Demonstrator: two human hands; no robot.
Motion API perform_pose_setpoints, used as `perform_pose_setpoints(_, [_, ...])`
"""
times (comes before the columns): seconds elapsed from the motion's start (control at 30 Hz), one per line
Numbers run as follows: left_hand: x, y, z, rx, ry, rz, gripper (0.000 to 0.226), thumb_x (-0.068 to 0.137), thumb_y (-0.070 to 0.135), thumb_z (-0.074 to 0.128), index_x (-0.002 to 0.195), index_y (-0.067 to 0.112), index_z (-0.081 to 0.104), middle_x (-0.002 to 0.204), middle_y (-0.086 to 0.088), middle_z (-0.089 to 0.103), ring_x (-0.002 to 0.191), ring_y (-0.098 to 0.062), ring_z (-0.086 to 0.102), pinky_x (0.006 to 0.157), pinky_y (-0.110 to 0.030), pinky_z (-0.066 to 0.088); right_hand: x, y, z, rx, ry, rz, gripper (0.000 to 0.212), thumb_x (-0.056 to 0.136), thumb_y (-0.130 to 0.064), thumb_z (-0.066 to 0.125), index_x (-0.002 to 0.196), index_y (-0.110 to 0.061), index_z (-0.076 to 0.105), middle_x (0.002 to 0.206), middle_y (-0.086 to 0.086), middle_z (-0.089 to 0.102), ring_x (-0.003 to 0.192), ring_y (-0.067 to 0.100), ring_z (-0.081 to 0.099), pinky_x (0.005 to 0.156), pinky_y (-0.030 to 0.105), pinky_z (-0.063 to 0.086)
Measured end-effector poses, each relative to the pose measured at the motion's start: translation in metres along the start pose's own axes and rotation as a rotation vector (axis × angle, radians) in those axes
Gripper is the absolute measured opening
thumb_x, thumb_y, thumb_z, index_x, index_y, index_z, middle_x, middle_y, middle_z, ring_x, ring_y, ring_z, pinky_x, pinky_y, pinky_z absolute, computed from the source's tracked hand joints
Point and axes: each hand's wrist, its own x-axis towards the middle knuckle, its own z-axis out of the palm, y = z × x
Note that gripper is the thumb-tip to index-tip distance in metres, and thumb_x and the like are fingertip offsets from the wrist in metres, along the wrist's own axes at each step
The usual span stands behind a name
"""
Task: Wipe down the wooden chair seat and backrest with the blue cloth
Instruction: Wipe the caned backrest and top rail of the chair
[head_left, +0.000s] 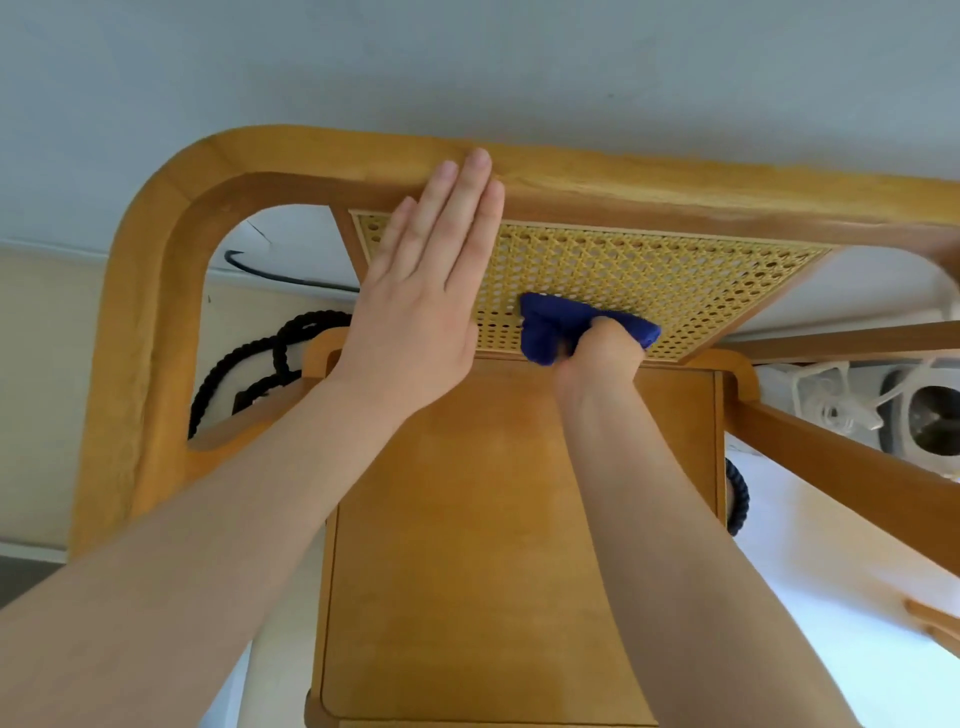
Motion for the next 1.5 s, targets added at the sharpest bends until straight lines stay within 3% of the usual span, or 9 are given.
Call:
perform_pose_setpoints(0.23, [0.001,0.004,-0.013,0.007,-0.103,-0.004,0.089,0.072,0.002,0.06,0.145,0.004,0.009,0.154,-0.018,0.011,0.141,-0.028,0.003,0.114,-0.035,-0.002,-0.049,-0.036,0.027,0.224,-0.201,-0.028,0.025,0.092,0.008,0.033,0.106,-0.011,0.038,0.074,0.006,0.049,0.06,0.016,0.047,0.045,0.022,0.046])
perform_pose_setpoints(0.43, [-0.008,0.002,-0.002,0.073,-0.036,-0.01,0.079,0.073,-0.001,0.055,0.144,-0.001,0.019,0.149,-0.012,0.007,0.139,-0.033,0.006,0.114,-0.041,-0.001,-0.004,0.01,0.019,-0.151,0.094,-0.085,0.053,0.096,-0.002,0.037,0.144,-0.021,0.024,0.142,0.009,0.042,0.118,0.026,0.05,0.096,0.039,0.041])
perform_pose_setpoints(0.63, [-0.023,-0.01,-0.001,0.137,-0.059,-0.071,0.081,0.073,0.004,0.054,0.145,0.003,0.016,0.149,-0.015,0.005,0.138,-0.035,0.006,0.114,-0.042,-0.004,0.035,0.036,0.014,-0.163,0.145,0.256,0.042,0.102,-0.015,0.025,0.143,-0.016,0.033,0.148,0.007,0.038,0.133,0.026,0.042,0.108,0.038,0.035])
perform_pose_setpoints(0.7, [-0.022,-0.015,-0.006,0.133,-0.079,-0.099,0.085,0.073,0.001,0.056,0.145,0.003,0.012,0.15,-0.02,0.004,0.139,-0.035,0.003,0.114,-0.04,-0.007,0.034,0.033,0.015,-0.068,0.154,0.315,0.04,0.102,-0.018,0.025,0.139,-0.012,0.04,0.14,0.008,0.049,0.122,0.023,0.052,0.103,0.036,0.04])
perform_pose_setpoints(0.8, [-0.022,-0.017,-0.012,0.121,-0.109,-0.109,0.087,0.074,0.002,0.058,0.146,0.002,0.008,0.152,-0.021,0.007,0.14,-0.033,0.002,0.115,-0.037,-0.005,0.006,0.015,0.022,-0.013,0.068,0.28,0.03,0.1,-0.012,0.031,0.124,-0.003,0.045,0.091,0.01,0.064,0.064,0.019,0.053,0.071,0.028,0.051])
perform_pose_setpoints(0.93, [-0.015,-0.014,-0.028,0.096,-0.094,-0.096,0.077,0.075,0.006,0.054,0.144,-0.001,0.018,0.148,-0.021,0.026,0.137,-0.034,0.022,0.114,-0.042,0.016,-0.048,-0.018,0.045,0.08,-0.22,0.188,0.013,0.098,0.003,0.032,0.102,0.0,0.043,0.104,0.019,0.047,0.059,0.007,0.042,0.054,0.011,0.05])
perform_pose_setpoints(1.0, [-0.008,-0.02,-0.04,0.084,-0.076,-0.058,0.07,0.073,0.008,0.05,0.14,-0.001,0.031,0.14,-0.02,0.041,0.128,-0.033,0.035,0.109,-0.043,0.025,-0.066,-0.019,0.051,0.134,-0.257,0.096,0.02,0.094,0.006,0.038,0.112,0.002,0.045,0.111,0.018,0.052,0.063,0.009,0.047,0.046,0.013,0.048])
perform_pose_setpoints(1.23, [0.01,-0.058,-0.062,-0.083,-0.125,0.127,0.055,0.075,0.003,0.047,0.13,0.001,0.049,0.13,-0.013,0.052,0.118,-0.027,0.038,0.095,-0.038,0.039,-0.043,0.042,0.053,-0.108,-0.064,-0.191,0.05,0.094,-0.002,0.039,0.138,-0.022,0.027,0.112,0.0,0.047,0.095,0.021,0.054,0.081,0.029,0.039])
perform_pose_setpoints(1.5, [-0.003,-0.075,-0.051,-0.102,-0.127,0.209,0.059,0.075,0.001,0.037,0.134,-0.002,0.043,0.143,-0.013,0.041,0.129,-0.031,0.036,0.108,-0.043,0.03,0.012,0.097,0.065,-0.212,0.21,0.282,0.046,0.103,-0.026,0.029,0.146,-0.013,0.023,0.15,0.008,0.031,0.137,0.032,0.03,0.11,0.043,0.031])
